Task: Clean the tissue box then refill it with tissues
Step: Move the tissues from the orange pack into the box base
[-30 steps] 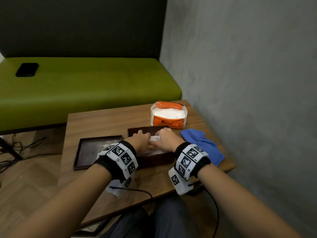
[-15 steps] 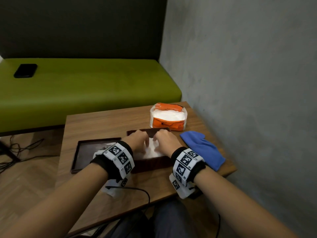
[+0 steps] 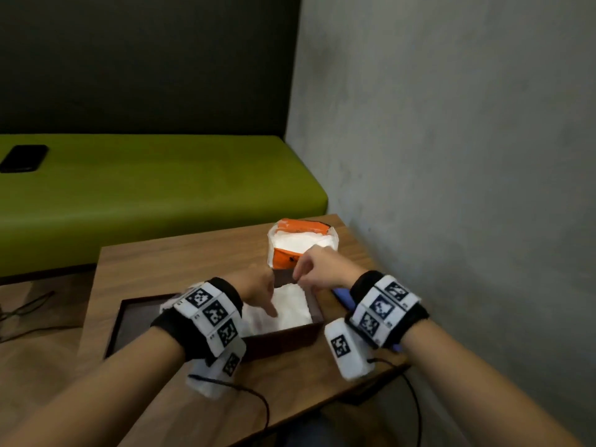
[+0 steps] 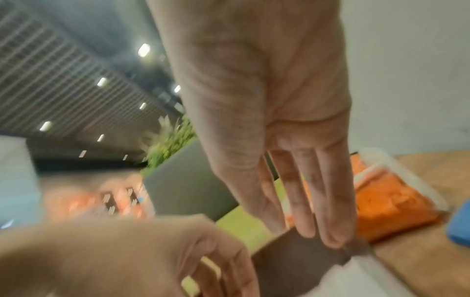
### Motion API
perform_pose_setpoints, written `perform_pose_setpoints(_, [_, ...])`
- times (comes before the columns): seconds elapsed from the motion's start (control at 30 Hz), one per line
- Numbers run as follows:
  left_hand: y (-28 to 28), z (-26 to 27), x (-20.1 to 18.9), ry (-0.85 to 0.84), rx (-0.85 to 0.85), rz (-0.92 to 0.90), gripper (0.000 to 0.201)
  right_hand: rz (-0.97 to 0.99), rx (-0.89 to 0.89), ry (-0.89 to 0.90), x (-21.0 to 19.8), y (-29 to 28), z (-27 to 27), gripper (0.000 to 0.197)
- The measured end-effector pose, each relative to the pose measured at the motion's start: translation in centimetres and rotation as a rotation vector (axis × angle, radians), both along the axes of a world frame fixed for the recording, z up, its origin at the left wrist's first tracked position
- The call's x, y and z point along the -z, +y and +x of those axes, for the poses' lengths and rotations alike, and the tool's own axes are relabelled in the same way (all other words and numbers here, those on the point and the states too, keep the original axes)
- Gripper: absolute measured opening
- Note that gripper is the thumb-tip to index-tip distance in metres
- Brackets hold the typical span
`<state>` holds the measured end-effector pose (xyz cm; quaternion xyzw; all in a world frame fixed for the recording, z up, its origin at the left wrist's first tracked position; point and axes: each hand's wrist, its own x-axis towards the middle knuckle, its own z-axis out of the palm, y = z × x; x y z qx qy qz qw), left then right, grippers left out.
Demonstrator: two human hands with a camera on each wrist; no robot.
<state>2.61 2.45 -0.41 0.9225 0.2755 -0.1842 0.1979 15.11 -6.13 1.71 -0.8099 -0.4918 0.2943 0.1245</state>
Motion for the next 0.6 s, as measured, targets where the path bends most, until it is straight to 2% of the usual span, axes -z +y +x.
perform_pose_setpoints(0.03, [0.8,0.7,-1.0,-0.090,-0.015,0.016,0.038,0.081,0.094,-0.001,-1.0,0.2,1.6,0.012])
perform_pose_setpoints(0.1, [2.2,2.1,-2.1,-0.250,-0.048,0.103,0.033,0.190,0.253,-0.149,-1.4,1.1,4.9,0.015])
perform_pose_setpoints(0.2, [3.6,4.7,-1.2,-0.288,-0.071,0.182,0.041,0.213,0.381,-0.292,0.4,3.5,7.4,0.019])
perform_pose_setpoints(0.3, [3.6,6.8,1.2,-0.215,-0.060,0.196,0.058,0.166,0.390,-0.318,2.8,5.6,8.1,0.022])
perform_pose_setpoints(0.47, [4.6,7.8,4.1,-0.123,-0.145,0.127,0.049,-0.051,0.310,-0.387,5.2,6.8,8.4,0.027])
perform_pose_setpoints(0.6, [5.1,7.8,3.9,-0.232,-0.159,0.136,0.036,-0.158,0.291,-0.434,6.3,7.7,8.5,0.033])
